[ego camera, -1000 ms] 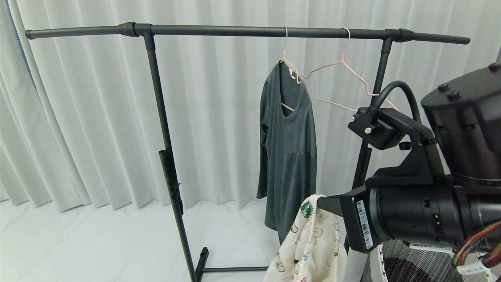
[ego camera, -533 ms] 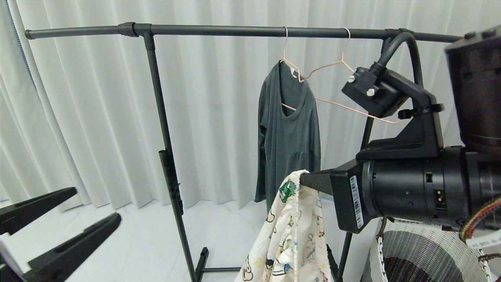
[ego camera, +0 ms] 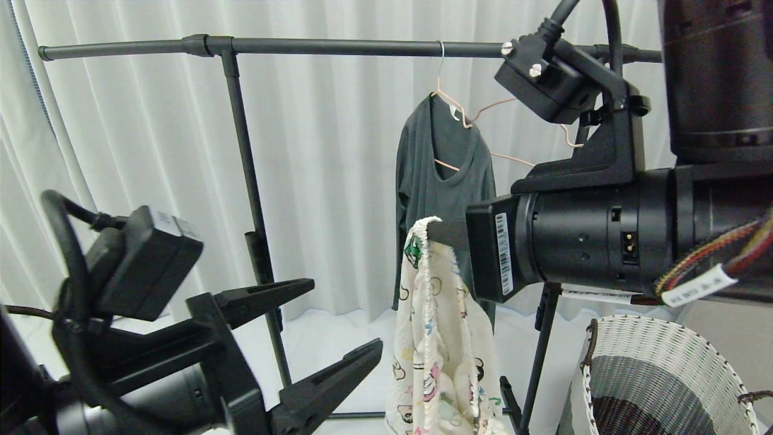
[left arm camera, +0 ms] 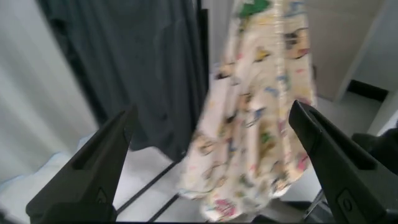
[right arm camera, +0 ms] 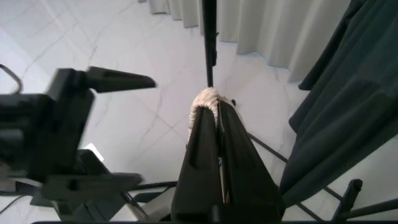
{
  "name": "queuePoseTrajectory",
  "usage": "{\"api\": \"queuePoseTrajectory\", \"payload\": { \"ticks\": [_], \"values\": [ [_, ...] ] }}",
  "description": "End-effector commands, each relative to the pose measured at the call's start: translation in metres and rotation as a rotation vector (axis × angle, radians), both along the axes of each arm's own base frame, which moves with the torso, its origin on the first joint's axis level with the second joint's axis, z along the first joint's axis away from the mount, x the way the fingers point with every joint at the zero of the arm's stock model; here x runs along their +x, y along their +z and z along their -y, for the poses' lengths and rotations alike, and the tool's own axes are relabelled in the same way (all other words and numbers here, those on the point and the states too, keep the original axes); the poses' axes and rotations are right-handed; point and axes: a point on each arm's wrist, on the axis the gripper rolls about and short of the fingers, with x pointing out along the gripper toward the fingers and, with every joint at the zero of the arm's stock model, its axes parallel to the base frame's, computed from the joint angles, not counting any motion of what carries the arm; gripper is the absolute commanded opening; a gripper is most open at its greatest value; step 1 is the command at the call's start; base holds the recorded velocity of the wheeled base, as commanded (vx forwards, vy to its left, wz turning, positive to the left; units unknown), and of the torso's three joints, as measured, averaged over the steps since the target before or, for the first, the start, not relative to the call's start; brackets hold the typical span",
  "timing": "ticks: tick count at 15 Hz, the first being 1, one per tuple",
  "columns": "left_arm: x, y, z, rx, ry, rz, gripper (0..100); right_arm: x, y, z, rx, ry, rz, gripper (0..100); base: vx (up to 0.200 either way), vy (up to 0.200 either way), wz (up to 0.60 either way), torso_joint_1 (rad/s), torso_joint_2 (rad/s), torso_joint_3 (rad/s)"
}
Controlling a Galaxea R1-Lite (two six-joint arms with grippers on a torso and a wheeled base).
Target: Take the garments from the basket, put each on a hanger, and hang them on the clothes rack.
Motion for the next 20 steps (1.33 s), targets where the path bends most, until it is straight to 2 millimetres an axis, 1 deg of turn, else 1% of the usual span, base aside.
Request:
{"api": "queuePoseTrajectory", "payload": {
  "ticks": [1,3,5,7,9,11,13,19,20],
  "values": [
    [0.014,-0.014,0.023,0.04,0.003,-0.031,100,0.003,0.0,-0.007,-0.001,-0.001,0.001,0,0.0,0.0,0.0,0.0,0.0,0.0],
    [0.017,-0.02,0.034,0.044,-0.005,-0.029,100,0.003,0.001,-0.008,0.001,0.007,0.016,0,0.0,0.0,0.0,0.0,0.0,0.0],
    [0.019,-0.042,0.035,0.116,0.024,-0.08,100,0.002,0.004,-0.009,0.015,0.017,0.029,0,0.0,0.0,0.0,0.0,0.0,0.0],
    [0.016,-0.068,0.024,0.206,0.1,-0.13,100,0.0,0.006,-0.007,0.021,0.022,0.034,0,0.0,0.0,0.0,0.0,0.0,0.0],
    [0.006,-0.084,0.011,0.261,0.121,-0.163,100,-0.001,0.008,-0.006,0.027,0.023,0.036,0,0.0,0.0,0.0,0.0,0.0,0.0],
    [-0.004,-0.092,0.0,0.284,0.12,-0.18,100,-0.001,0.008,-0.005,0.027,0.024,0.038,0,0.0,0.0,0.0,0.0,0.0,0.0],
    [-0.008,-0.098,-0.006,0.301,0.12,-0.192,100,-0.001,0.008,-0.005,0.024,0.022,0.042,0,0.0,0.0,0.0,0.0,0.0,0.0],
    [-0.015,-0.091,-0.014,0.26,0.121,-0.162,100,0.001,0.009,0.002,0.022,0.002,0.05,0,0.0,0.0,0.0,0.0,0.0,0.0],
    [-0.016,-0.09,-0.015,0.255,0.122,-0.156,0,0.001,0.01,0.005,0.022,-0.004,0.052,0,0.0,0.0,0.0,0.0,0.0,0.0]
  ]
}}
